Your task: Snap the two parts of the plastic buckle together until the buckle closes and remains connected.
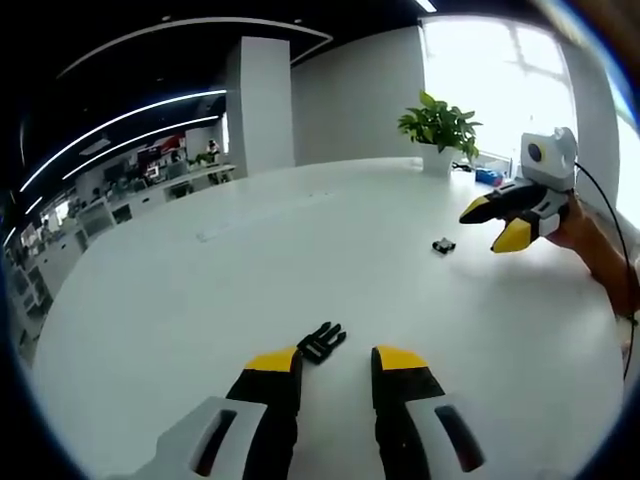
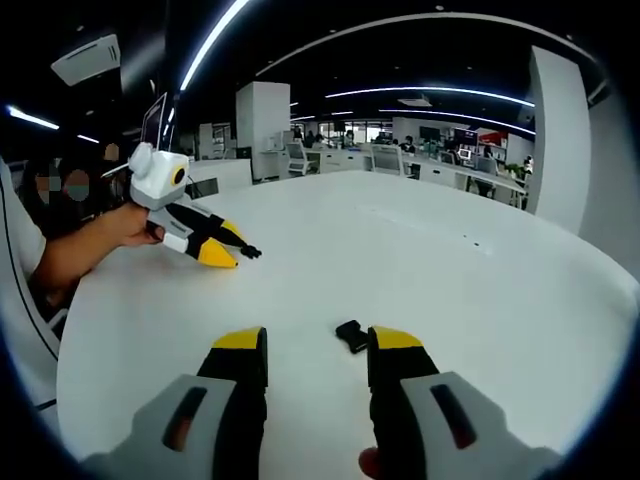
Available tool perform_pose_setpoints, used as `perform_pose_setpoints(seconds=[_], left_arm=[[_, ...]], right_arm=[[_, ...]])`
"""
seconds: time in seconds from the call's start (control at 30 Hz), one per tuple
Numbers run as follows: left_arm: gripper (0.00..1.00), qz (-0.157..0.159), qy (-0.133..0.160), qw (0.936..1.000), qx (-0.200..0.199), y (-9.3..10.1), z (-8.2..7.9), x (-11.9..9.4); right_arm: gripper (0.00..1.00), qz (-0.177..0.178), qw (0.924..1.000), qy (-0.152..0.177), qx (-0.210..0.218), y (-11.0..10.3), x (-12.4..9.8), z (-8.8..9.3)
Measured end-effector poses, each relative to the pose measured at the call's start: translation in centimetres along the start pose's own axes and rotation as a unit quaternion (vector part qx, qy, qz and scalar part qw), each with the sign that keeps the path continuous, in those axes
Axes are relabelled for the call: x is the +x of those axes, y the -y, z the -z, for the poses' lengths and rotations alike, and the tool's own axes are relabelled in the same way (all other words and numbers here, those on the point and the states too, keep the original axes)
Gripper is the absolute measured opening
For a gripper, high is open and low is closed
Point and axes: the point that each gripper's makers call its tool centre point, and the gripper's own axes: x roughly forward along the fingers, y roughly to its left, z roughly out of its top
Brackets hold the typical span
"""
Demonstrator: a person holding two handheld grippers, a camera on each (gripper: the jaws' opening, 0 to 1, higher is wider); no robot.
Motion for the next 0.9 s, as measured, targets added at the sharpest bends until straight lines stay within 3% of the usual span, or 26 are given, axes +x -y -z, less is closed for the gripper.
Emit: perform_pose_setpoints(seconds=[0.9], left_arm=[[0.27,0.014,-0.005,0.9998,0.011,1.2,-0.5,0.3]], right_arm=[[0.38,0.005,1.0,0.002,0.0,0.4,-0.3,-0.1]])
